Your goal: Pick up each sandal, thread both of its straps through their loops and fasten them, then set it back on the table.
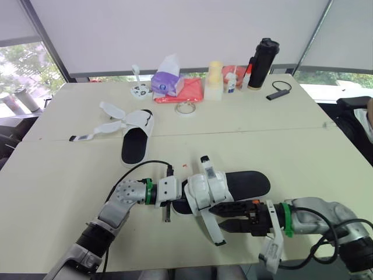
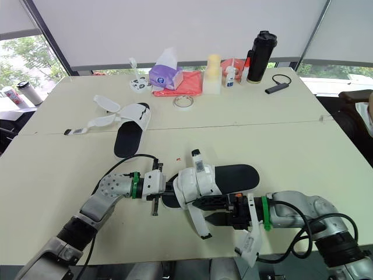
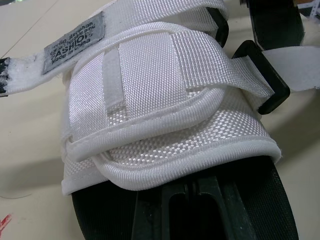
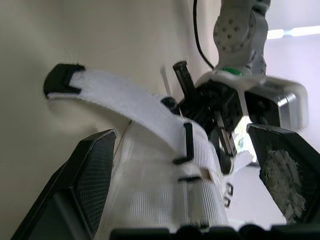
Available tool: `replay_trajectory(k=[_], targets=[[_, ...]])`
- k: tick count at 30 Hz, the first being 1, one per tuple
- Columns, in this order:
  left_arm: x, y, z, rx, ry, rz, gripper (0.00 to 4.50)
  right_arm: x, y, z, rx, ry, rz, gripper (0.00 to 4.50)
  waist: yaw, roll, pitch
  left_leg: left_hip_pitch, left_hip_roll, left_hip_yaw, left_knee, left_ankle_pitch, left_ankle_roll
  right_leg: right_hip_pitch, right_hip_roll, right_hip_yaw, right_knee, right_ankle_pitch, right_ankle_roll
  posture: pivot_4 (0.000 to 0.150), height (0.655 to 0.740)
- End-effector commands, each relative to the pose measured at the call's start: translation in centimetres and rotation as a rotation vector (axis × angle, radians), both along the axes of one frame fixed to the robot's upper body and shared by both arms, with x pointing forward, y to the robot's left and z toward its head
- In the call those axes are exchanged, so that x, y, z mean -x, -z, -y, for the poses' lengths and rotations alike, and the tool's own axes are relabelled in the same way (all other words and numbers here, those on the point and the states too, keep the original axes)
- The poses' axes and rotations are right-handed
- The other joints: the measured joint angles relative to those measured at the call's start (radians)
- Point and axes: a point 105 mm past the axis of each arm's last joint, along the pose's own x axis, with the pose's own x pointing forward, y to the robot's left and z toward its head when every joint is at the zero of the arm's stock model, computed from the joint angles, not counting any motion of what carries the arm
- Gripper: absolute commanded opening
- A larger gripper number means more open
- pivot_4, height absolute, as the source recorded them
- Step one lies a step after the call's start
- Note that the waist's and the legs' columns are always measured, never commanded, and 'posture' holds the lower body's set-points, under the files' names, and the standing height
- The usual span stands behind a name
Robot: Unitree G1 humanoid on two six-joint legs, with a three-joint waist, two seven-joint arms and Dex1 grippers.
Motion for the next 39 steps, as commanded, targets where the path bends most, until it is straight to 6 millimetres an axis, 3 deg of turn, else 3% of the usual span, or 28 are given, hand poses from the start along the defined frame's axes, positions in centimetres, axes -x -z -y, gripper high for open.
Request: replay_trajectory(k=[1,5,7,15,21,28,39], targets=[[0.6,3.0,-1.5,-0.107,-0.036,-0.1,0.0,0.3,0.0,-0.8,-0.023,-0.044,0.014,4.47,-0.001,0.0,0.0,0.0,0.0,0.0,0.0,0.0,0.0,0.0,0.0,0.0,0.0,0.0,0.0,0.15,0.74],[0.6,3.0,-1.5,-0.103,-0.049,-0.103,0.0,0.6,0.4,-2.1,-0.029,-0.082,0.011,4.47,-0.002,0.0,0.0,0.001,0.0,0.0,-0.003,0.0,0.0,0.0,0.001,0.001,0.0,0.0,0.0,0.15,0.74],[0.6,3.0,-1.5,-0.101,-0.053,-0.103,0.0,0.6,0.3,-2.5,-0.032,-0.102,0.017,3.94,-0.002,0.0,0.0,0.002,0.0,0.0,-0.003,0.0,-0.001,-0.001,0.001,0.001,0.001,0.0,0.0,0.15,0.74],[0.5,3.0,-1.4,-0.097,-0.062,-0.102,0.0,0.4,-0.1,-2.9,-0.022,-0.132,0.033,0.03,0.0,0.0,0.0,0.002,0.0,0.0,-0.003,0.001,-0.001,-0.001,0.001,0.002,0.001,0.0,0.0,0.15,0.74],[0.5,3.1,-1.4,-0.094,-0.069,-0.102,0.0,-0.7,-3.6,-2.9,-0.044,-0.053,-0.029,0.03,-0.003,0.0,0.0,0.002,0.0,0.0,-0.003,0.001,-0.001,0.0,0.001,0.002,0.001,0.0,0.0,0.15,0.74],[0.4,3.1,-1.1,-0.087,-0.069,-0.099,0.0,-2.4,-7.7,-5.0,-0.157,0.109,-0.392,0.03,0.0,0.0,0.0,0.001,0.0,-0.001,-0.003,0.001,-0.001,-0.001,0.0,0.002,0.0,0.0,0.0,0.15,0.74],[0.5,3.1,-1.2,-0.085,-0.08,-0.095,0.0,-4.8,-8.4,-4.7,-0.162,0.34,-1.064,0.03,-0.001,0.0,0.0,-0.001,0.0,-0.001,-0.003,0.001,-0.001,-0.003,-0.001,0.002,0.0,0.0,0.0,0.15,0.74]])
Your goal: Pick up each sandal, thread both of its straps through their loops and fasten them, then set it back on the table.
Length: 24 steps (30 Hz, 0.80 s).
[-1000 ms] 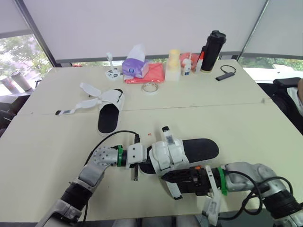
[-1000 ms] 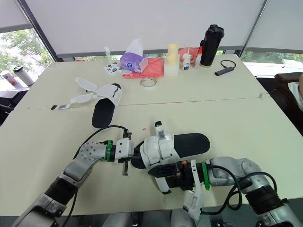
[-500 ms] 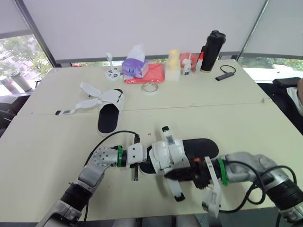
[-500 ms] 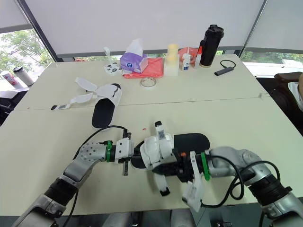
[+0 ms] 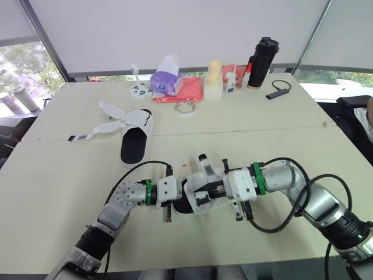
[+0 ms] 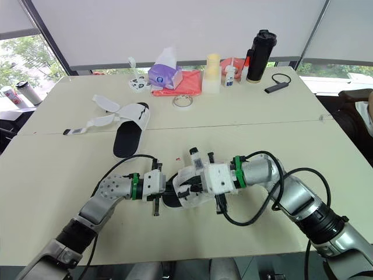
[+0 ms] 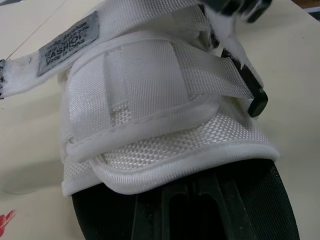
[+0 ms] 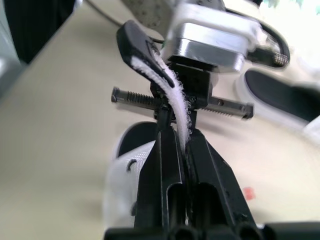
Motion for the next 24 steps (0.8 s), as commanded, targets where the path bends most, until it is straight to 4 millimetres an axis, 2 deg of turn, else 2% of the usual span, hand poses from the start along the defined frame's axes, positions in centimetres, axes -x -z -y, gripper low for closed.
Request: replay_trajectory(k=[1,5,12,17,24], targets=[[0.5,3.2,-1.2,-0.101,-0.04,-0.096,0.0,-0.4,-3.8,-0.5,-0.097,0.011,-0.037,0.03,0.002,0.0,0.0,0.0,0.0,0.0,0.0,0.0,0.0,0.0,0.0,0.0,0.0,0.0,0.0,0.15,0.74],[0.5,3.2,-1.1,-0.099,-0.041,-0.095,0.0,-1.3,-3.6,-0.4,-0.094,0.057,-0.229,0.03,0.001,0.0,0.0,0.0,0.0,0.0,0.0,0.0,0.0,0.0,0.0,0.0,0.0,0.0,0.0,0.15,0.74],[0.3,3.0,-1.1,-0.095,-0.044,-0.09,0.0,-2.3,-2.9,0.3,-0.07,0.147,-0.672,0.03,0.002,0.0,0.0,-0.001,0.0,0.0,0.0,0.0,0.0,-0.001,0.0,-0.001,0.0,0.0,0.0,0.15,0.74],[0.6,3.1,-1.1,-0.094,-0.046,-0.093,0.0,-3.5,-3.2,0.5,-0.102,0.214,-0.881,0.03,0.001,0.0,0.0,-0.001,0.0,0.0,0.0,0.0,0.0,-0.001,0.0,-0.001,0.0,0.0,0.0,0.15,0.74],[0.7,3.3,-1.0,-0.093,-0.047,-0.099,0.0,-4.5,-2.5,-0.2,-0.061,0.293,-1.083,0.03,-0.001,0.0,0.0,-0.003,0.0,0.0,-0.001,0.0,0.0,-0.007,0.0,-0.001,0.0,0.001,0.001,0.15,0.74]])
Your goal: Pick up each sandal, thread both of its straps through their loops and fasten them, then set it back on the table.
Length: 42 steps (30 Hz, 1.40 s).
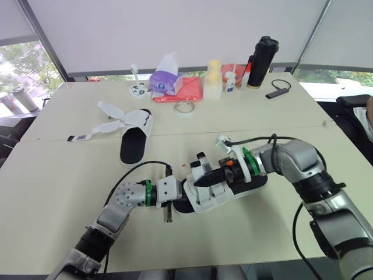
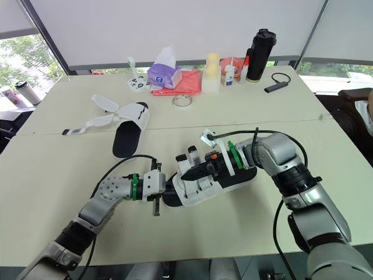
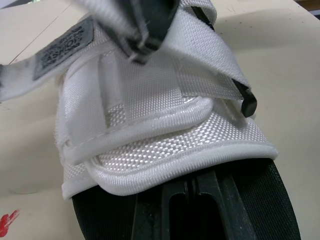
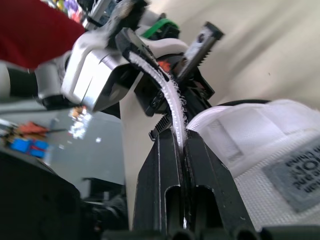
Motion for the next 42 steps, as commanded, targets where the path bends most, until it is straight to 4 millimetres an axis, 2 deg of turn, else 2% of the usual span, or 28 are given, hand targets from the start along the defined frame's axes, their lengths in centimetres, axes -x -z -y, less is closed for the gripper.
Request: replay_trajectory(k=[1,6,19,26,27,28,30,35,42], targets=[[0.6,3.3,-1.1,-0.104,-0.03,-0.106,0.0,-0.7,-2.6,-0.4,-0.059,0.013,0.019,0.03,-0.001,0.0,0.0,0.0,0.0,0.0,0.0,0.0,0.0,-0.001,0.0,0.0,0.0,0.0,0.0,0.15,0.74],[0.6,3.4,-1.1,-0.103,-0.036,-0.105,0.0,-1.1,-2.2,-0.7,-0.05,0.039,-0.025,0.03,-0.002,0.0,0.0,-0.001,0.0,0.0,0.0,0.0,0.0,-0.002,0.0,0.0,0.001,0.002,0.003,0.15,0.74],[0.8,3.5,-1.3,-0.102,-0.044,-0.11,0.0,-2.2,-1.8,-1.4,-0.042,0.042,0.1,0.03,-0.007,0.0,0.0,-0.001,0.0,0.0,0.0,0.0,0.0,-0.005,0.001,0.0,0.002,0.003,0.002,0.15,0.74],[0.9,3.5,-1.3,-0.103,-0.043,-0.113,0.0,-1.2,-1.3,-1.6,-0.023,-0.019,0.127,0.03,-0.007,0.0,0.0,-0.001,0.0,0.0,0.0,0.0,0.0,-0.007,0.001,0.0,0.004,0.003,0.002,0.15,0.74],[0.9,3.5,-1.3,-0.102,-0.043,-0.114,0.0,-1.1,-1.3,-1.6,-0.023,-0.022,0.121,0.57,-0.007,0.0,0.0,-0.001,0.0,0.0,0.0,0.0,0.0,-0.007,0.001,0.0,0.004,0.003,0.002,0.15,0.74],[1.0,3.5,-1.3,-0.102,-0.043,-0.114,0.0,-1.1,-1.3,-1.6,-0.024,-0.023,0.12,0.77,-0.007,0.0,0.0,-0.001,0.0,0.0,0.0,0.0,0.0,-0.007,0.001,0.0,0.004,0.003,0.002,0.15,0.74],[1.0,3.5,-1.2,-0.102,-0.041,-0.115,0.0,-1.1,-1.4,-1.6,-0.023,-0.026,0.132,1.63,-0.006,0.0,0.0,-0.001,0.0,0.0,-0.001,0.0,0.0,-0.007,0.001,0.0,0.004,0.003,0.002,0.15,0.74],[1.2,3.5,-1.1,-0.101,-0.037,-0.118,0.0,-2.0,-2.2,-1.7,-0.043,0.004,0.152,1.63,-0.006,0.0,0.0,-0.001,0.0,0.0,-0.001,0.0,0.0,-0.007,0.001,0.0,0.004,0.003,0.002,0.15,0.74],[1.3,3.5,-1.1,-0.1,-0.036,-0.121,0.0,-2.9,-2.3,-2.1,-0.051,0.027,0.216,1.63,-0.004,0.0,0.0,-0.001,0.0,0.0,-0.002,0.0,0.0,-0.007,0.001,0.0,0.004,0.003,0.002,0.15,0.74]])
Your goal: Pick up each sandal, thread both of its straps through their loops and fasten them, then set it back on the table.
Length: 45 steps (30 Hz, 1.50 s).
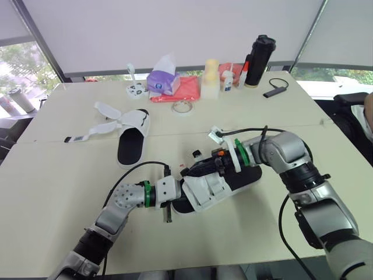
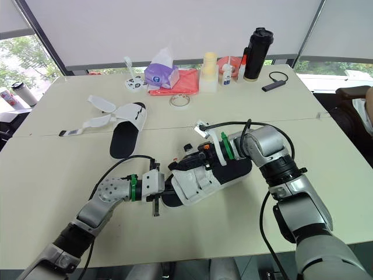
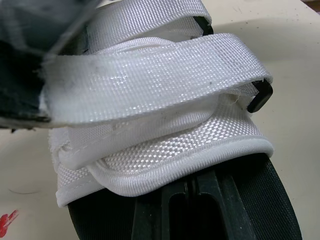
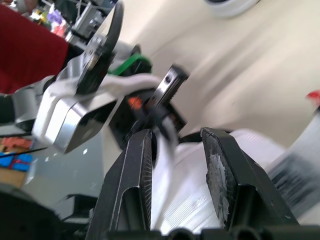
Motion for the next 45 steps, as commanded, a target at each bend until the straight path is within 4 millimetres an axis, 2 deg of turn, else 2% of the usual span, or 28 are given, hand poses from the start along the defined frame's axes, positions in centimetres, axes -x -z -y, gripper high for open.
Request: replay_trajectory(k=[1,15,18,19,20,26,32,37,40,45], targets=[[1.0,3.3,-0.9,-0.106,-0.01,-0.109,0.0,-0.3,-1.5,-0.6,-0.038,-0.013,0.066,1.63,0.001,0.0,0.0,0.0,0.0,0.0,0.0,0.0,0.0,0.0,0.0,0.0,0.0,0.0,0.0,0.15,0.74],[1.0,3.2,-0.8,-0.104,-0.01,-0.106,0.0,1.8,-1.1,-1.2,-0.002,-0.114,0.007,1.63,0.001,0.0,0.0,0.0,0.0,0.0,-0.001,0.0,0.0,0.0,0.0,0.0,0.0,0.0,0.0,0.15,0.74],[1.0,3.2,-0.7,-0.103,-0.01,-0.106,0.0,1.8,-1.3,-1.5,-0.008,-0.116,0.011,0.84,0.001,0.0,0.0,0.0,0.0,0.0,-0.001,0.0,0.0,0.0,0.0,0.0,0.0,0.0,0.0,0.15,0.74],[1.0,3.2,-0.7,-0.103,-0.009,-0.106,0.0,1.8,-1.4,-1.6,-0.01,-0.117,0.012,0.31,0.001,0.0,0.0,0.0,0.0,0.0,-0.001,0.0,0.0,0.0,0.0,0.0,0.0,0.0,0.0,0.15,0.74],[1.0,3.2,-0.7,-0.103,-0.009,-0.106,0.0,1.7,-1.5,-1.7,-0.012,-0.117,0.014,0.03,0.001,0.0,0.0,0.0,0.0,0.0,-0.001,0.0,0.0,0.0,0.0,0.0,0.0,0.0,0.0,0.15,0.74],[1.1,3.2,-0.7,-0.102,-0.01,-0.11,0.0,1.4,-2.0,-2.1,-0.017,-0.122,0.049,0.03,0.001,0.0,0.0,0.0,0.0,0.0,-0.001,0.0,0.0,0.0,0.0,0.0,0.0,0.0,0.0,0.15,0.74],[1.5,3.4,-0.8,-0.106,-0.003,-0.122,0.0,0.3,-3.6,-1.7,-0.035,-0.104,0.074,0.03,-0.001,0.0,0.0,0.0,0.0,0.0,-0.001,0.0,0.0,0.0,0.0,0.0,0.0,0.0,0.0,0.15,0.74],[1.5,3.4,-0.8,-0.11,-0.001,-0.122,0.0,0.2,-4.6,-1.3,-0.046,-0.118,0.088,0.03,-0.001,0.0,0.0,0.0,0.0,0.0,-0.001,0.0,0.0,-0.001,0.0,0.0,0.0,0.0,0.0,0.15,0.74],[1.3,3.4,-0.9,-0.112,0.002,-0.12,0.0,-0.5,-4.4,-1.2,-0.03,-0.092,0.117,0.03,-0.001,0.0,0.0,0.0,0.0,0.0,-0.001,0.0,0.0,-0.001,0.0,0.0,0.0,0.0,0.0,0.15,0.74],[1.2,3.3,-0.9,-0.112,0.005,-0.118,0.0,-1.9,-3.0,-1.0,0.024,-0.049,0.157,0.03,-0.002,0.0,0.0,0.0,0.0,0.0,-0.001,0.0,0.0,-0.001,0.0,0.0,0.001,0.0,0.0,0.15,0.74]])
